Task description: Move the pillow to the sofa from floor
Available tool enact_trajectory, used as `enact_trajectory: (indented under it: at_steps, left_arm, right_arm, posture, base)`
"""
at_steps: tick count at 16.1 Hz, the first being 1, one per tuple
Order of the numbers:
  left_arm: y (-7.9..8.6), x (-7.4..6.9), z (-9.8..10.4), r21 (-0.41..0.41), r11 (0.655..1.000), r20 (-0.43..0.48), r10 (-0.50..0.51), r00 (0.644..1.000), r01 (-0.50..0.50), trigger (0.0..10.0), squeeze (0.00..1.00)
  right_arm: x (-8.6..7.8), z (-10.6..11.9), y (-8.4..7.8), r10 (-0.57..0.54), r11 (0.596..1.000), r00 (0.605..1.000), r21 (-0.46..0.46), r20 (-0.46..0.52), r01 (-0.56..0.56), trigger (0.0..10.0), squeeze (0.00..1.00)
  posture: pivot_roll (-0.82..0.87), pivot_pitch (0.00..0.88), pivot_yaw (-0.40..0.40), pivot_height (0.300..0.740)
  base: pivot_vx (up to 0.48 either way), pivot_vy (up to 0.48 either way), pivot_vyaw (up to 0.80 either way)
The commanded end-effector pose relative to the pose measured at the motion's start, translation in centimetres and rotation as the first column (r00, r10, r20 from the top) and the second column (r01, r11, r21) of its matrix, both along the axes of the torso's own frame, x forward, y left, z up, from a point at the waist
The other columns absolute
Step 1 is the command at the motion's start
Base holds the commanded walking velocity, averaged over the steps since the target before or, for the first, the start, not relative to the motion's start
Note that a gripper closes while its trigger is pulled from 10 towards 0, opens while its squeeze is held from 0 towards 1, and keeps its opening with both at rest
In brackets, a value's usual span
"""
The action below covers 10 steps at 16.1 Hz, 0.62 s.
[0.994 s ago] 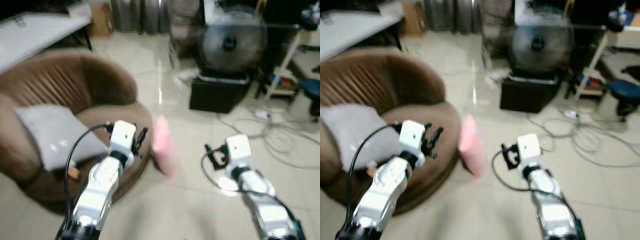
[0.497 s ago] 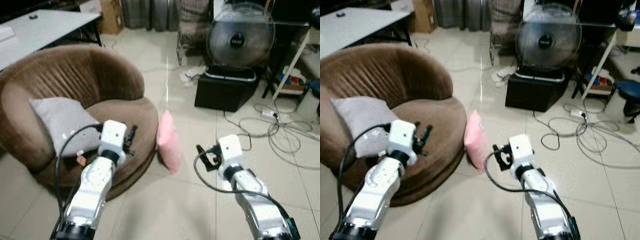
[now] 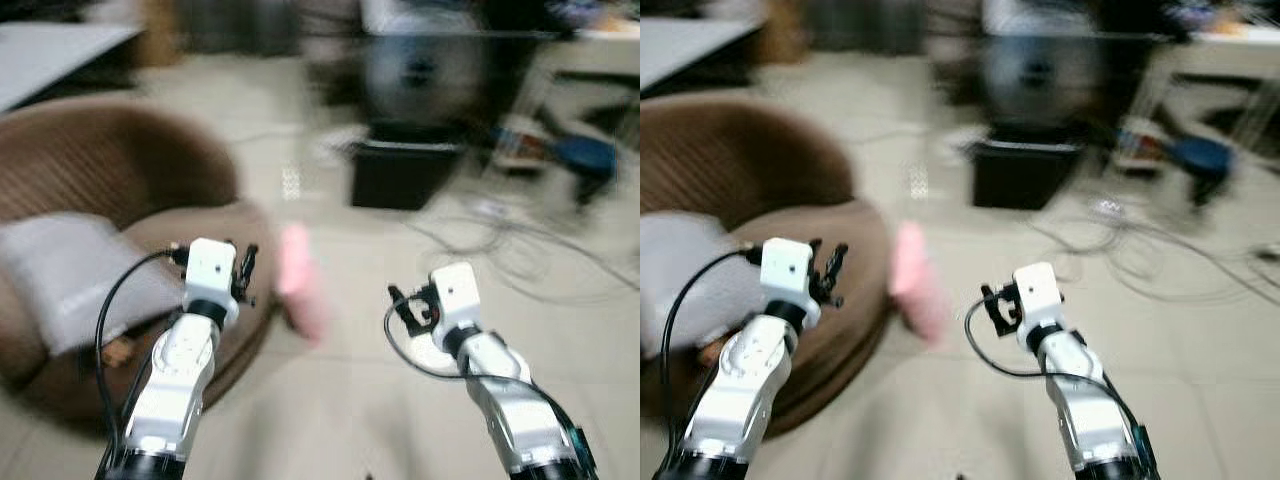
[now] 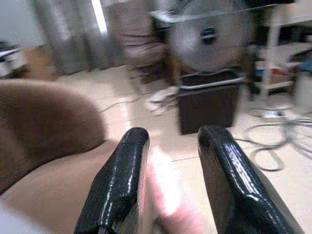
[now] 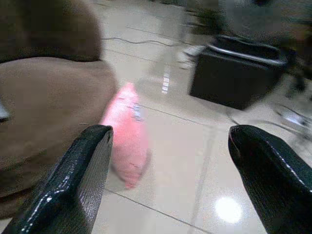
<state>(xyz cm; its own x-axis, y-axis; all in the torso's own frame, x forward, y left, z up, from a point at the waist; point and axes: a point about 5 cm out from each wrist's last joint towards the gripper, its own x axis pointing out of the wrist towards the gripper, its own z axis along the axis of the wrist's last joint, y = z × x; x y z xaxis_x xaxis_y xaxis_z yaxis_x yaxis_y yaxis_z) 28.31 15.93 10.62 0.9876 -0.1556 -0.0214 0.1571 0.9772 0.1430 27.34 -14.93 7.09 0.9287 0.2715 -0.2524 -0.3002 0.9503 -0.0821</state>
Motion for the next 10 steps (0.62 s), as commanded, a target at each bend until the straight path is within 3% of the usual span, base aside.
enact_trajectory:
  at_steps: [1, 5, 10]
  left_arm:
    - [0.15, 0.24, 0.51, 0.004, 1.000, 0.022, 0.001, 1.000, -0.001, 10.0, 0.00]
    - [0.24, 0.43, 0.60, 0.007, 1.000, 0.026, 0.002, 1.000, -0.002, 10.0, 0.00]
    - [-0.03, 0.69, 0.55, 0.013, 1.000, 0.024, -0.012, 1.000, 0.012, 10.0, 0.00]
  right_arm:
    - [0.12, -0.03, -0.41, -0.015, 1.000, 1.000, -0.001, -0.004, 0.015, 10.0, 0.00]
    - [0.06, -0.05, -0.49, -0.022, 1.000, 1.000, -0.003, -0.004, 0.022, 10.0, 0.00]
    - [-0.11, -0.15, -0.95, -0.042, 0.999, 0.999, -0.016, -0.006, 0.041, 10.0, 0.00]
  posture:
    - [0.01, 0.000, 0.031, 0.740]
    - [0.00, 0.000, 0.036, 0.740]
    - [-0.01, 0.000, 0.046, 0.740]
  base:
    - [0.277, 0.000, -0.80]
    - [0.288, 0.000, -0.71]
    - [0.296, 0.000, 0.00]
